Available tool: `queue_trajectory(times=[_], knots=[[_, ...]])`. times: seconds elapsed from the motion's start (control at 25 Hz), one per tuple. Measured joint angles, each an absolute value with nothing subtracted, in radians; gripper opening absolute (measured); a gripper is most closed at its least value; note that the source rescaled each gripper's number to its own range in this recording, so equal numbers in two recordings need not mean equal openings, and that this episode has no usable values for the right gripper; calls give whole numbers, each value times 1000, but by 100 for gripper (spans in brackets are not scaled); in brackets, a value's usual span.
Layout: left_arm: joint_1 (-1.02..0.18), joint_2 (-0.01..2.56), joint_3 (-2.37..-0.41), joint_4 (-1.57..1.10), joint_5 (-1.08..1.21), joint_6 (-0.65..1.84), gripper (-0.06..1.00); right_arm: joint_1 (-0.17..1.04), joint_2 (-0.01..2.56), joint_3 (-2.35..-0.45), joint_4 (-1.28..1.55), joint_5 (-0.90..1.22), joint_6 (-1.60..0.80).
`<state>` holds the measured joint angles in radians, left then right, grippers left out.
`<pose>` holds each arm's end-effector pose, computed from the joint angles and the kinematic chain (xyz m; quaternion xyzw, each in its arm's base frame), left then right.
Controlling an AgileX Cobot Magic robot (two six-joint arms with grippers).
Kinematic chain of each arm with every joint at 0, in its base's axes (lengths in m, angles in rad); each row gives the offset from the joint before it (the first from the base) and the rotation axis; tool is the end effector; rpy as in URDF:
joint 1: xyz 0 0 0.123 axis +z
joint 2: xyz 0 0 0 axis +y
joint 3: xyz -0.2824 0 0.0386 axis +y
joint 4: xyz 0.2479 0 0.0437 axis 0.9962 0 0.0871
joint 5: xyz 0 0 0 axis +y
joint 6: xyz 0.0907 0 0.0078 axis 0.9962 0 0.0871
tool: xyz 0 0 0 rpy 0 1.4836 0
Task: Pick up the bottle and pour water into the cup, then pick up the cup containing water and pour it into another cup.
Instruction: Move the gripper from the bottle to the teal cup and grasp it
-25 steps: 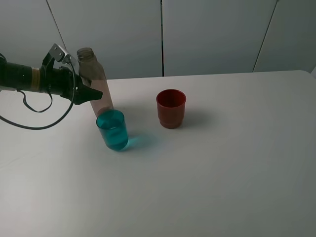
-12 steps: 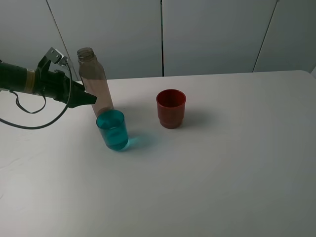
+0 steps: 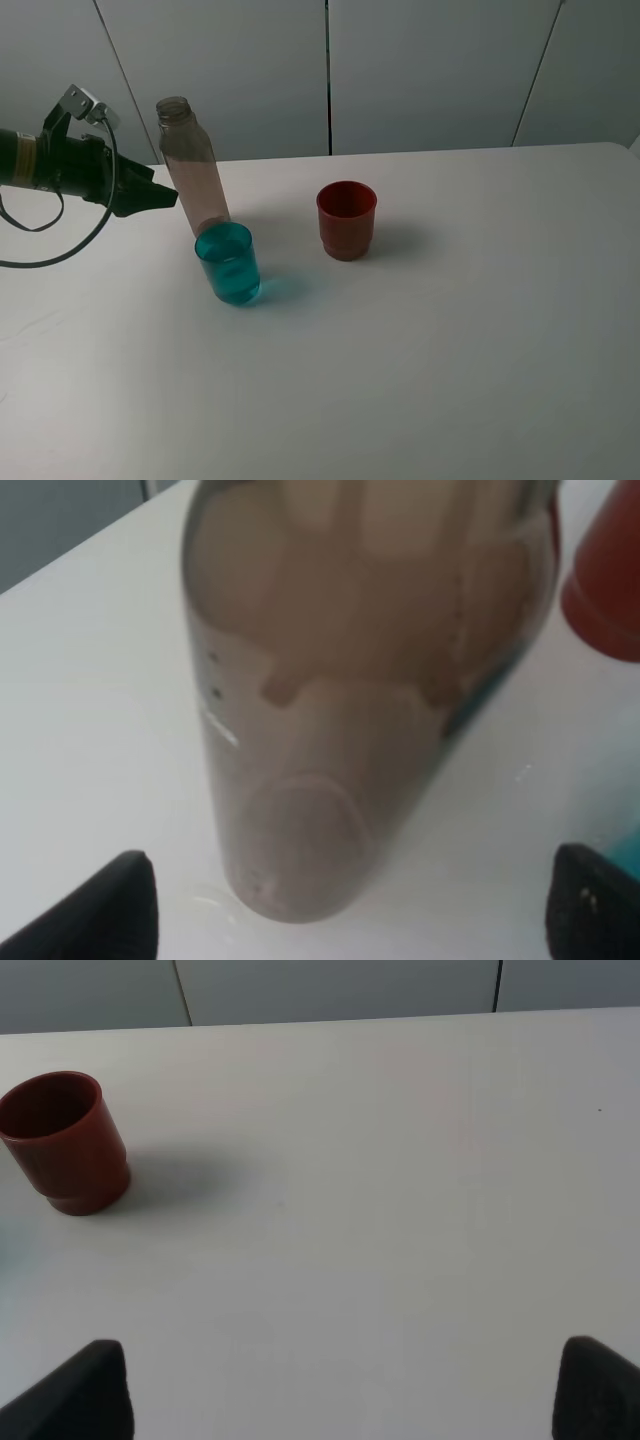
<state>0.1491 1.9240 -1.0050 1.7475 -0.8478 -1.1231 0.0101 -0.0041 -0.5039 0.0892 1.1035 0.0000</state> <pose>0.3569 -0.0143 0.1514 0.3484 0.8170 -0.2510 0.3848 -0.0080 0.0072 0.2751 -0.0072 0.8613 0.0470 0.5059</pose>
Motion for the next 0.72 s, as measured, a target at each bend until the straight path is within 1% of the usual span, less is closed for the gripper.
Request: queue_trajectory(times=[0.32,0.56,0.72], knots=[[163,1892,-924,1750,-913,-1119,97,10,-4,-504,89,1104,0],[195,1892,-915,1750,-1043,-1109,97,10,-4,-504,89,1104,0],[202,1892,-913,1750,-1070,-1011,97,10,-4,-504,89,1104,0]])
